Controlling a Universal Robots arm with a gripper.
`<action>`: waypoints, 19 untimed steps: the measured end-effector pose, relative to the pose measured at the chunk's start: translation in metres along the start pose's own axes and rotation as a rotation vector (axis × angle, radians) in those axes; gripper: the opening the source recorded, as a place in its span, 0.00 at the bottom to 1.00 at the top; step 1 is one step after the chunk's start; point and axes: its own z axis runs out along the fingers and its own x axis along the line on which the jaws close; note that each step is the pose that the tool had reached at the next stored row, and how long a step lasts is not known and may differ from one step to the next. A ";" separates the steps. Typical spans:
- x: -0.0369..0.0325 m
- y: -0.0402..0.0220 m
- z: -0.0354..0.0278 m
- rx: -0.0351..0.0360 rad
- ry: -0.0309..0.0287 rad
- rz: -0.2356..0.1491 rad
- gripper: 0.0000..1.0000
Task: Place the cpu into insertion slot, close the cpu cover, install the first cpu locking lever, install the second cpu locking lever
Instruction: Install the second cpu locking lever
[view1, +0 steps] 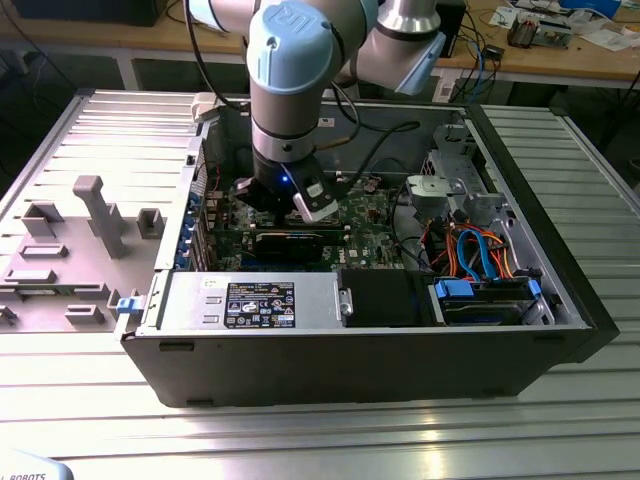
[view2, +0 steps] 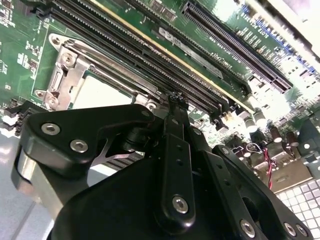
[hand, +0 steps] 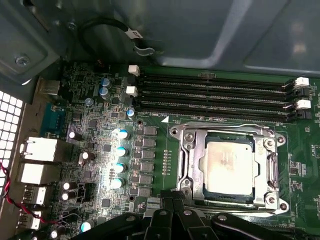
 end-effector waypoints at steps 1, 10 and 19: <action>0.0008 0.0005 0.0010 -0.0014 -0.0001 0.000 0.11; 0.0017 0.0033 -0.0036 0.0020 -0.0001 0.000 0.11; 0.0024 0.0068 -0.0191 0.0020 0.0002 0.000 0.11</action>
